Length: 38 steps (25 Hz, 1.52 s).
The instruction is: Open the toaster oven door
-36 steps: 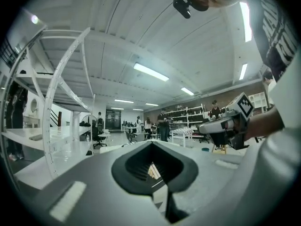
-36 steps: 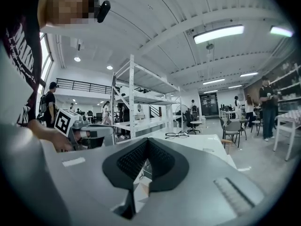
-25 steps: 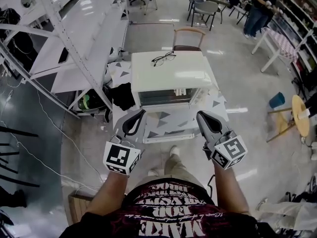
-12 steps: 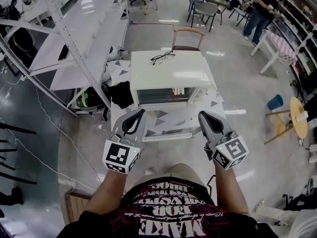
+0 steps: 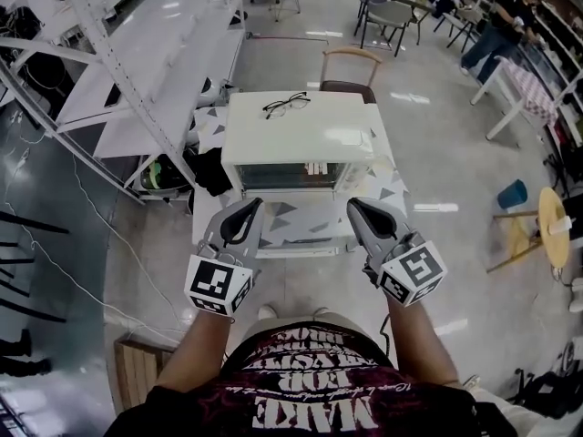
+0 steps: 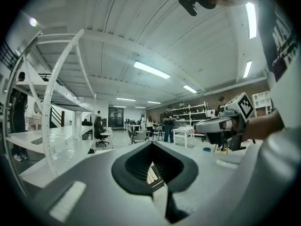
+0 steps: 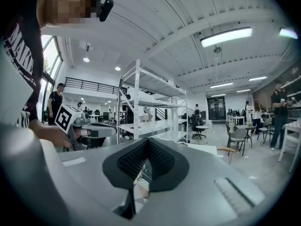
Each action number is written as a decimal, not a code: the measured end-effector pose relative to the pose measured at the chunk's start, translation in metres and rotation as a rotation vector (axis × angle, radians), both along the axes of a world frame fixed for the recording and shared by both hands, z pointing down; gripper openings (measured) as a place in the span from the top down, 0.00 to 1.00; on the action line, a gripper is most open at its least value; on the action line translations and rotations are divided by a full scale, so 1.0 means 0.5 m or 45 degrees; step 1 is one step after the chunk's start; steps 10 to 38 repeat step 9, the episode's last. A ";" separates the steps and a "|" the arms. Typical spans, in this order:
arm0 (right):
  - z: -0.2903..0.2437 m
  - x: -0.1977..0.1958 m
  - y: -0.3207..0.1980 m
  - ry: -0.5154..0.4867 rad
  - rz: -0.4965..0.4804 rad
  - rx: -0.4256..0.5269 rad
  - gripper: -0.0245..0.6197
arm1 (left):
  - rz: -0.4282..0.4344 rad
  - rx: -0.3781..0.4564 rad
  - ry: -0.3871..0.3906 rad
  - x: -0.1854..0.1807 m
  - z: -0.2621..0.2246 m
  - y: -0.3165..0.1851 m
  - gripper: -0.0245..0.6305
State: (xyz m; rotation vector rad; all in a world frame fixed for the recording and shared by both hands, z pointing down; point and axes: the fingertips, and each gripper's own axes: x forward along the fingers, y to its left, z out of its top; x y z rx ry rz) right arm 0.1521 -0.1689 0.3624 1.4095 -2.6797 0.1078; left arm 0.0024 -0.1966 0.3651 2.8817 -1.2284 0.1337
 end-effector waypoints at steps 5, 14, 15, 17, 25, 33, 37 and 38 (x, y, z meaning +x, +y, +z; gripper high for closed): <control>0.002 0.033 -0.007 -0.017 -0.068 0.016 0.92 | -0.062 0.029 -0.005 0.035 -0.009 0.012 0.96; 0.002 0.063 0.002 -0.036 -0.106 0.020 0.92 | -0.109 0.013 -0.017 0.060 -0.004 0.033 0.96; 0.002 0.063 0.002 -0.036 -0.106 0.020 0.92 | -0.109 0.013 -0.017 0.060 -0.004 0.033 0.96; 0.002 0.063 0.002 -0.036 -0.106 0.020 0.92 | -0.109 0.013 -0.017 0.060 -0.004 0.033 0.96; 0.002 0.063 0.002 -0.036 -0.106 0.020 0.92 | -0.109 0.013 -0.017 0.060 -0.004 0.033 0.96; 0.002 0.063 0.002 -0.036 -0.106 0.020 0.92 | -0.109 0.013 -0.017 0.060 -0.004 0.033 0.96; 0.002 0.063 0.002 -0.036 -0.106 0.020 0.92 | -0.109 0.013 -0.017 0.060 -0.004 0.033 0.96; 0.002 0.063 0.002 -0.036 -0.106 0.020 0.92 | -0.109 0.013 -0.017 0.060 -0.004 0.033 0.96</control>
